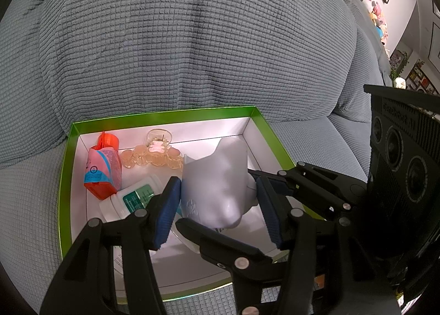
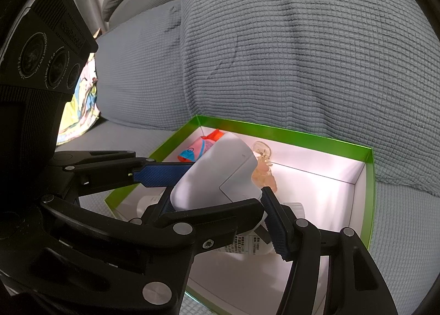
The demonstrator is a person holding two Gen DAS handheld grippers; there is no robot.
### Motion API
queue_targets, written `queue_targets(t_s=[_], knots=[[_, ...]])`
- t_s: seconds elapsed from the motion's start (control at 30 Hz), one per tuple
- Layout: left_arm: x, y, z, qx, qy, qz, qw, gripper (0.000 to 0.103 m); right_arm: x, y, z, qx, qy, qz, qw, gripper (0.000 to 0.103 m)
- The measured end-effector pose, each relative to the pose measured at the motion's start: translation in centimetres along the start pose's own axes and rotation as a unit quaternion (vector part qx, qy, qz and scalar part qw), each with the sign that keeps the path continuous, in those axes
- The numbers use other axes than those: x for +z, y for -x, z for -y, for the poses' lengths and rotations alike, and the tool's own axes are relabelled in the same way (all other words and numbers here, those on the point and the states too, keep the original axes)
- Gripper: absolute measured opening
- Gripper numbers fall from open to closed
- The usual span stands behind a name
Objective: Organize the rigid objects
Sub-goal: 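Lower the white dispenser into the box and open the right gripper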
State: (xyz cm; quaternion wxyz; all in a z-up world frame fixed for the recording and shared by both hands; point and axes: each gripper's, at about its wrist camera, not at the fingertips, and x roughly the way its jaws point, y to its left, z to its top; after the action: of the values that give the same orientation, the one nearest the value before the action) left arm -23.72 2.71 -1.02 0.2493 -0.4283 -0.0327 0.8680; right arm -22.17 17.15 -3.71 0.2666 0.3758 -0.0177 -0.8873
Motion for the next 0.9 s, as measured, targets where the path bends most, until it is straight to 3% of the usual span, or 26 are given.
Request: queue_targets(t_s=[0.9], knots=[[-0.12, 0.53, -0.45, 0.003, 0.008, -0.001, 1.0000, 0.057, 0.42, -0.60, -0.03, -0.001, 0.001, -0.010, 1.000, 0.064]])
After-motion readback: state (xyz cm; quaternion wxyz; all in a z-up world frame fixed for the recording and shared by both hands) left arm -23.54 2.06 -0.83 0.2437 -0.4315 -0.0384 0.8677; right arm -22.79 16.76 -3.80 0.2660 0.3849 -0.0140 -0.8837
